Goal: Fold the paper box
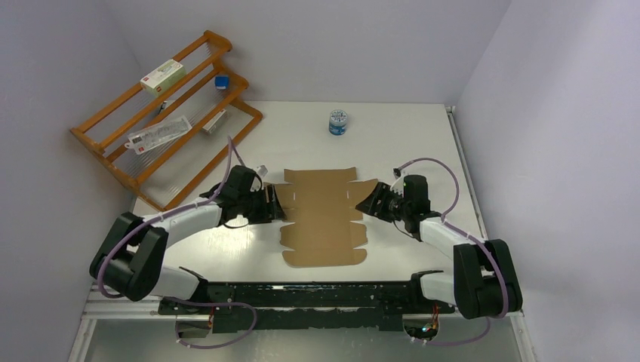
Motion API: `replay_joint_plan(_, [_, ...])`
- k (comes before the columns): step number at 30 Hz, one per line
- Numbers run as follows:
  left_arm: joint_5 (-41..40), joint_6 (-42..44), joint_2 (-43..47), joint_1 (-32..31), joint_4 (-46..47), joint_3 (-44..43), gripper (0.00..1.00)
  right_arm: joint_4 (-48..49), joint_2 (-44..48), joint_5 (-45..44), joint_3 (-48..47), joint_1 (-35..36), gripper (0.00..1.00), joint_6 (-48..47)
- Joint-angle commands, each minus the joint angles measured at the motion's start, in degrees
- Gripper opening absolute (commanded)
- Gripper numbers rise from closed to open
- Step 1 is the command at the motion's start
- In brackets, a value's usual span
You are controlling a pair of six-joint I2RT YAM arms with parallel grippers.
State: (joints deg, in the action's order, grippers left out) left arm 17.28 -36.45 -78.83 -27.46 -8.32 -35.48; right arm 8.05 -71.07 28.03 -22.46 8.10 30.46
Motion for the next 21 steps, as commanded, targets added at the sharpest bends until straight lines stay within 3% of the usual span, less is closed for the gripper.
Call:
replay_joint_plan(1, [3.1,-1.1,-2.4,0.1,5.9,0.0,0.63,5.9,-2.0,1.2,0.6,-0.9,0.59,1.4])
replay_joint_plan(21, [4.4,0.0,-8.1,-0.1,7.9,-0.1,0.54,13.0,-10.0,3.7,3.4,-1.2,0.55,3.0])
